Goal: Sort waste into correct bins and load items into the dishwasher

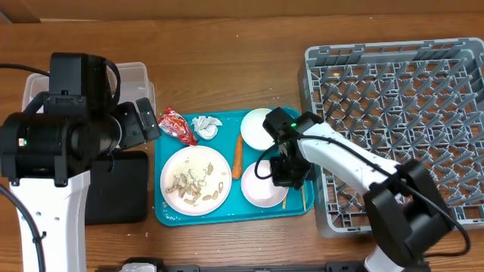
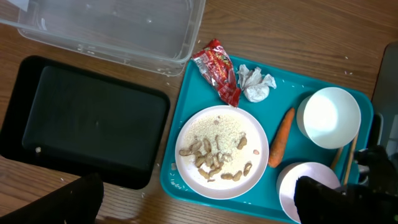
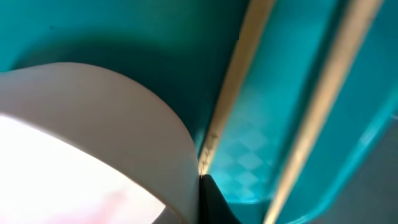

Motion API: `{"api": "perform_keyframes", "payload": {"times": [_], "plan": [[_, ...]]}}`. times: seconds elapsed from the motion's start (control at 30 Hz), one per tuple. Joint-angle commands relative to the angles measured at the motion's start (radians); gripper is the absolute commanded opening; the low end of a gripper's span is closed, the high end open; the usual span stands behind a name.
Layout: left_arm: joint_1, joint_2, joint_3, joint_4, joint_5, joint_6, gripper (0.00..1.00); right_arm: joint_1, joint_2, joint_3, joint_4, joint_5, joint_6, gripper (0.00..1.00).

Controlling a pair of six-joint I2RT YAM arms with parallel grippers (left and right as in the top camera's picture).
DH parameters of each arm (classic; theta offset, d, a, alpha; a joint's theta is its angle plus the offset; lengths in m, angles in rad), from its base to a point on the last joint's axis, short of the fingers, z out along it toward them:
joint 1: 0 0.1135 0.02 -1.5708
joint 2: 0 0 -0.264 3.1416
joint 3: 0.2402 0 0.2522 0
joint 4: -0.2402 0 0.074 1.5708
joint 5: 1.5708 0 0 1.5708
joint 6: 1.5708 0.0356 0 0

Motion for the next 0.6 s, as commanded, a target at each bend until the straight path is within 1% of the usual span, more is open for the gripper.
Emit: {"api": "perform_keyframes", "payload": {"times": [0.0,0.07,0.17,0.27,0.33,0.4,0.47,0.57], "plan": [[0.005,0.010,0.003,-0.002,-0.020,-0.011,1.00,0.005,-0.143,0.086,-0.027,0.077,0.007,0.04],[0.005,0.010,0.003,-0.002,-0.020,-0.011,1.00,0.004,-0.220,0.131,-0.068,0.175,0.044,0.04],[0.005,0.010,0.003,-0.002,-0.020,-0.011,1.00,-0.011,-0.331,0.188,-0.134,0.376,0.119,0.04],[0.005,0.010,0.003,-0.002,-0.020,-0.011,1.00,-0.045,-0.437,0.206,-0.168,0.641,0.177,0.04],[0.005,0.010,0.003,-0.002,-0.020,-0.011,1.00,-0.078,-0.496,0.206,-0.174,0.848,0.185,0.04],[0.005,0.010,0.003,-0.002,-0.020,-0.011,1.00,-0.117,-0.525,0.206,-0.174,1.006,0.185,0.04],[0.005,0.010,0.003,-0.002,-0.020,-0.011,1.00,-0.167,-0.529,0.205,-0.179,1.122,0.185,0.04],[0.005,0.010,0.003,-0.002,-0.020,-0.011,1.00,-0.232,-0.510,0.188,-0.184,1.210,0.189,0.04]]}}
